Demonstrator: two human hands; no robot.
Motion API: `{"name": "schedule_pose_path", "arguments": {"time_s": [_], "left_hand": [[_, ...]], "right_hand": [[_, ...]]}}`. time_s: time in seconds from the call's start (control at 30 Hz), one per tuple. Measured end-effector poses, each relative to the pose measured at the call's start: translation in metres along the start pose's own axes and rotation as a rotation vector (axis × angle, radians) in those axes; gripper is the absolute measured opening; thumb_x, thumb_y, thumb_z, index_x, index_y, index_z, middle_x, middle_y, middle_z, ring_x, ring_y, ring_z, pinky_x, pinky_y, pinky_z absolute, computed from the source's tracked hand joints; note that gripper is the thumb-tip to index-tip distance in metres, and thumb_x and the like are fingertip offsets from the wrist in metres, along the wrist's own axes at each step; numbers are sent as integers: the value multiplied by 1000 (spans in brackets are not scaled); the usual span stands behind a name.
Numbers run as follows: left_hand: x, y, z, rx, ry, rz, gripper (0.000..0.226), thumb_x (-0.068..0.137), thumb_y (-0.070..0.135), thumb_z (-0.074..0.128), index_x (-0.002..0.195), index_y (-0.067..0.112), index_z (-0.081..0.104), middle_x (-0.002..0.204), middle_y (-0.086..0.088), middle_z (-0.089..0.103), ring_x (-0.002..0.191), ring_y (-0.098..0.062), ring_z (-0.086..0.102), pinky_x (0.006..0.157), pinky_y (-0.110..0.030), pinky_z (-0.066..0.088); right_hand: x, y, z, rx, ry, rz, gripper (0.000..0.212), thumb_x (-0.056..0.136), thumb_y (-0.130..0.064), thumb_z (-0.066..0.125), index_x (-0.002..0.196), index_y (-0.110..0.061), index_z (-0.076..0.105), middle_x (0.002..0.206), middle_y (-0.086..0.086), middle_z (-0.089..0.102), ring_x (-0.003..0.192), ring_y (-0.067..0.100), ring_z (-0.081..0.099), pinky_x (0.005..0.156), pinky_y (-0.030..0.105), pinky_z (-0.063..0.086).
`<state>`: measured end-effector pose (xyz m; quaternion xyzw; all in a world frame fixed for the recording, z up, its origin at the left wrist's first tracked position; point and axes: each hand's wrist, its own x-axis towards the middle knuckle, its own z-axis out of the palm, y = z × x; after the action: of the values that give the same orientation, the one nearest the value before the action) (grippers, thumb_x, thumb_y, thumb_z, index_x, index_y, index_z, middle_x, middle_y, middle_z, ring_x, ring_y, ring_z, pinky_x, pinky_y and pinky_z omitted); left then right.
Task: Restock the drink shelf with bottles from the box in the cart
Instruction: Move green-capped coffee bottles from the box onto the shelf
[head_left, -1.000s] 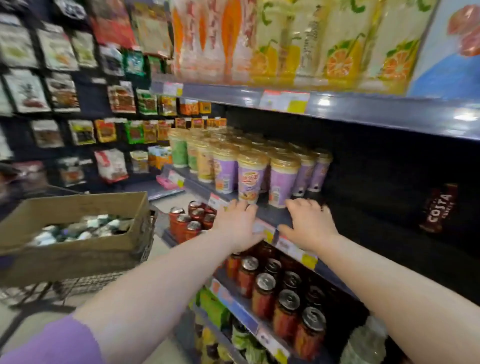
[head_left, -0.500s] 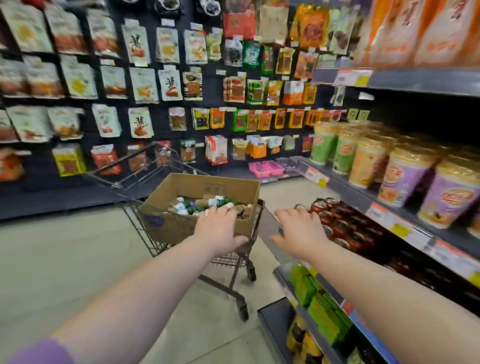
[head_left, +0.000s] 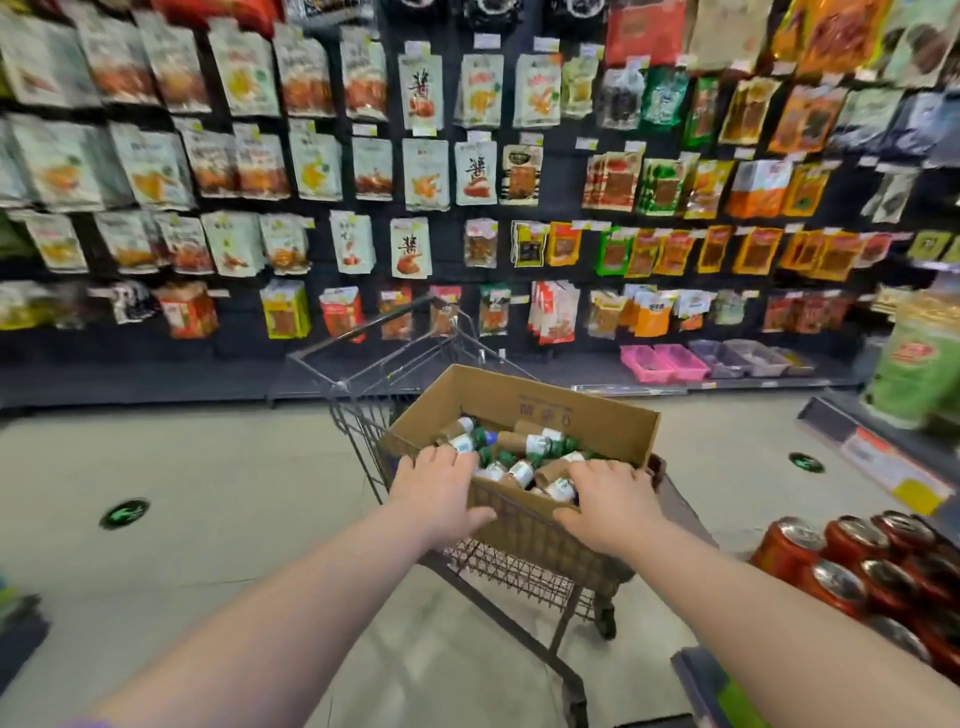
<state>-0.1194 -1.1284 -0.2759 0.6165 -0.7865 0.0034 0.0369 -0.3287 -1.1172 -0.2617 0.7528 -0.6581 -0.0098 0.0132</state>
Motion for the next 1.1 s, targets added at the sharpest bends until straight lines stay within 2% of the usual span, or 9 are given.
{"name": "schedule_pose_path", "arguments": {"time_s": [0.13,0.3,0.53,0.7,0.97,1.1], "left_hand": [[59,0,6,28,-37,-3,73,80,67,48,136,22,34,138,-3,42,129,-26,35,104,-47,30],[119,8,16,27,-59,13,73,82,64,49,138,20,32,140,-4,40,131,-26,34,106,-47,30],[174,1,39,27,-134,-5,73,81,64,50,137,20,34,137,-5,43,128,-26,37,104,-46,32],[222,-3,66,12,-220,65,72,83,63,48,138,19,32,139,-5,41,130,-27,36,105,-47,31],[327,-25,111,1,-341,236,74,83,62,50,139,17,32,142,-7,39,131,-28,35,105,-48,33],[382,-50,132,-24,-387,320,75,83,61,51,141,19,30,144,-7,36,132,-28,34,106,-47,31]], "right_hand": [[59,26,10,47,-26,-7,47,86,-52,47,125,-27,44,128,0,52,121,26,45,99,44,35],[122,66,21,44,-76,23,51,87,-53,47,130,-25,41,132,1,49,124,28,43,100,46,34],[171,90,50,50,-154,51,51,85,-54,48,129,-27,41,132,0,49,124,26,44,99,45,36],[196,99,75,66,-191,101,51,84,-53,51,126,-27,43,130,0,51,124,24,43,99,43,36],[257,100,116,131,-305,323,60,84,-50,53,136,-28,34,132,2,47,118,28,48,93,42,40],[287,91,140,195,-373,454,55,85,-53,51,132,-28,39,131,1,50,117,25,49,90,40,41]]}}
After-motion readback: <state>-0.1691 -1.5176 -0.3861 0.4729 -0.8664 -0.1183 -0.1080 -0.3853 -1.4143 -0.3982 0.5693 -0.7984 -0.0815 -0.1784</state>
